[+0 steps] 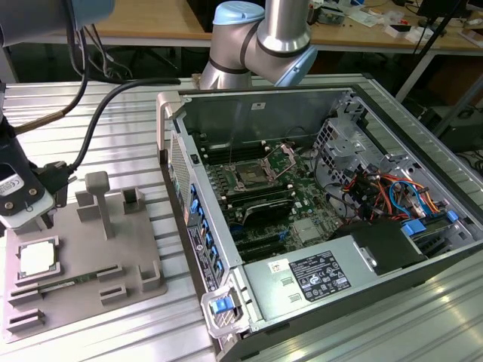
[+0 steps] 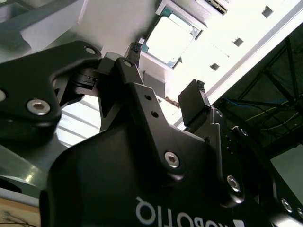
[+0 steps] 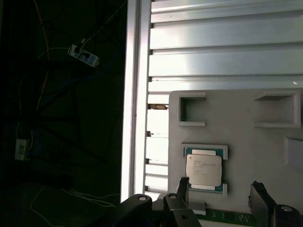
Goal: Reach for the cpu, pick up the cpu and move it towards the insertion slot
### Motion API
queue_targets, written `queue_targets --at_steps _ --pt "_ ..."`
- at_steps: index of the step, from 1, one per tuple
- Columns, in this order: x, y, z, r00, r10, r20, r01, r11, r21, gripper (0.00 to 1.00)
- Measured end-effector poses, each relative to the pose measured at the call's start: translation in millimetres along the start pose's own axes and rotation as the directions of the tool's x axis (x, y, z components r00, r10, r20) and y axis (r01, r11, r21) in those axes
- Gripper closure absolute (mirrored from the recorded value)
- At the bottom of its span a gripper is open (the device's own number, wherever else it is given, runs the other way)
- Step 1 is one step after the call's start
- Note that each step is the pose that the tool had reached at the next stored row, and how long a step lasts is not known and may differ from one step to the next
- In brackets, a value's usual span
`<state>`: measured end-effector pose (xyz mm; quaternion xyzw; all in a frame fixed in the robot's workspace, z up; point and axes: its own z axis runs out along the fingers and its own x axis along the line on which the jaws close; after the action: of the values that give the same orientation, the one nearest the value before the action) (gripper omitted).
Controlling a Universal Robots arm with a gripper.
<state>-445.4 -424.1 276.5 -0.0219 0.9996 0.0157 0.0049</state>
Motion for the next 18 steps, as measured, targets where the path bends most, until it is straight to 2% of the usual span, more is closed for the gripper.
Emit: queue_targets --at_steps 18 --pt "0.1 -1.8 7.9 1.0000 0.000 0.0001 0.000 1.0000 -0.0016 0.40"
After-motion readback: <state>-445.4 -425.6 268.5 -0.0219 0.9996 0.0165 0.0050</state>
